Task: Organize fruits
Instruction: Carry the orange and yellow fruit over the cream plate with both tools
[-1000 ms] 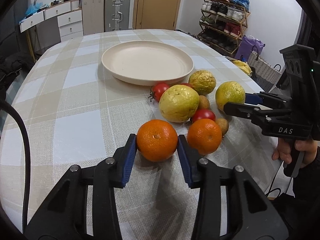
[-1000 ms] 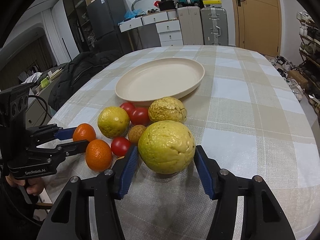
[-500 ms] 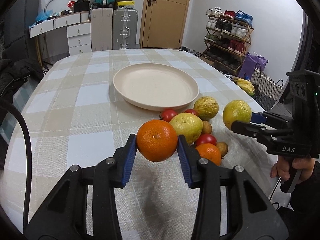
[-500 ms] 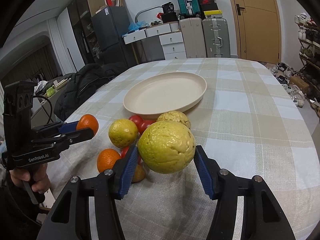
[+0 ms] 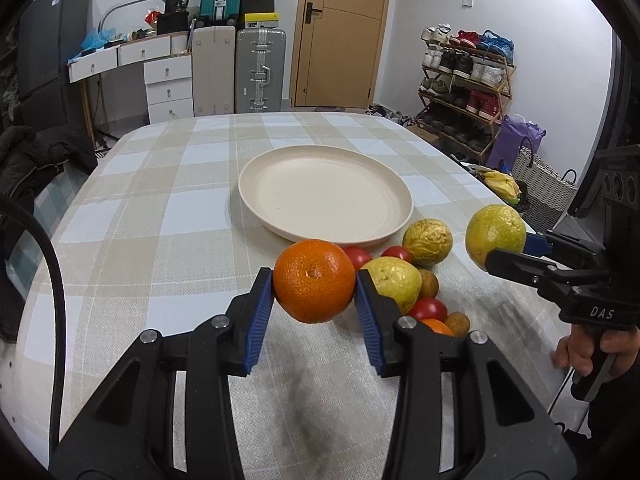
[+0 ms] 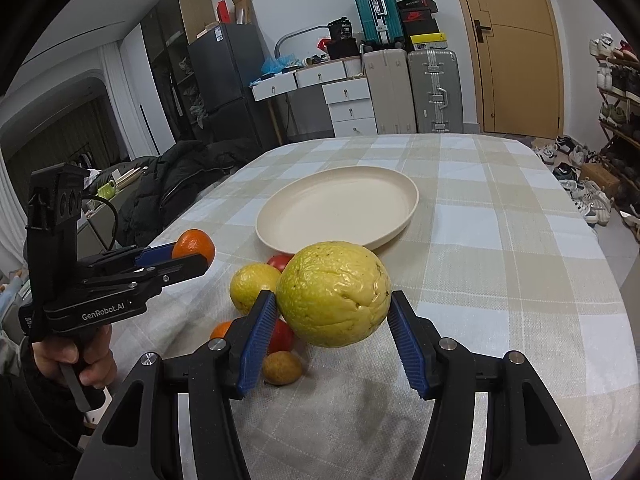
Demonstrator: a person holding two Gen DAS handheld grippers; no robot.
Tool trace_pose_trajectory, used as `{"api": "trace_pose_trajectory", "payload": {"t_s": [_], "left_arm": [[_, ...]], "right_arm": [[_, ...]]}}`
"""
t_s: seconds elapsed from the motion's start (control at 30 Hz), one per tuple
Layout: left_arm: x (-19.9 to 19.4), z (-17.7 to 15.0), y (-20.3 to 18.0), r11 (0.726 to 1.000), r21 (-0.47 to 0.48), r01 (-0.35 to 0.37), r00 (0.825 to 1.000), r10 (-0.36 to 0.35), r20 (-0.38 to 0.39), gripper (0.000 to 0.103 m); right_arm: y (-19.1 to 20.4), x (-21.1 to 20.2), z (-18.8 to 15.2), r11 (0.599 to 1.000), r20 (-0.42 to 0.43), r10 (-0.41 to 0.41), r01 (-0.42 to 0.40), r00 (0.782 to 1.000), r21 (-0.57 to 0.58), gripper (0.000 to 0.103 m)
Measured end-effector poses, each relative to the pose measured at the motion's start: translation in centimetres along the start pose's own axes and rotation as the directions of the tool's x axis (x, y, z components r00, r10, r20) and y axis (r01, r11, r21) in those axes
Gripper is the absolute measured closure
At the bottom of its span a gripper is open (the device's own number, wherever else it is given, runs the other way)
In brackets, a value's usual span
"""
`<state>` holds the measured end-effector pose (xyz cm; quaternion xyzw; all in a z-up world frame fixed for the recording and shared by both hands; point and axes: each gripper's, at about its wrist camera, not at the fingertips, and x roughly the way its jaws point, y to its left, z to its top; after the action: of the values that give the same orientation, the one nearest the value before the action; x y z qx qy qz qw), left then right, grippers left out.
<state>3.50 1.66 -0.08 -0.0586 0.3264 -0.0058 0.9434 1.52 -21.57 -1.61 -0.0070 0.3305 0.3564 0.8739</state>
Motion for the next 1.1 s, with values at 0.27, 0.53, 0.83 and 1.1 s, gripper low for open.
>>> {"api": "trace_pose_trajectory", "payload": {"t_s": [0.27,0.53,0.83,1.1], "left_arm": [[0.4,1.2,0.1,1.0,-0.002,-0.009,1.0,0.009,0.018,0.065],[0.6,2.5,-0.2,1.0,0.004,-0.012,0.999,0.012,0.038,0.065],[1.3,4.0,-0.1,1.0,-0.001,-0.023,0.998,0.023,0.051,0.065],[2.4,4.8,0.0,0.999,-0.004,-0.041,0.998,0.042,0.049,0.065]], "right_arm": [[-0.4,0.3,1.3,1.0,0.016,0.005,-0.006,1.0,0.022,0.045],[-0.5,0.4,2.6,1.0,0.031,0.007,-0.008,0.999,0.026,0.045],[-0.7,1.1,3.8,0.999,0.031,0.006,-0.007,0.999,0.035,0.045],[-1.1,2.5,4.9,0.999,0.006,-0.009,0.009,1.0,0.041,0.045]]}}
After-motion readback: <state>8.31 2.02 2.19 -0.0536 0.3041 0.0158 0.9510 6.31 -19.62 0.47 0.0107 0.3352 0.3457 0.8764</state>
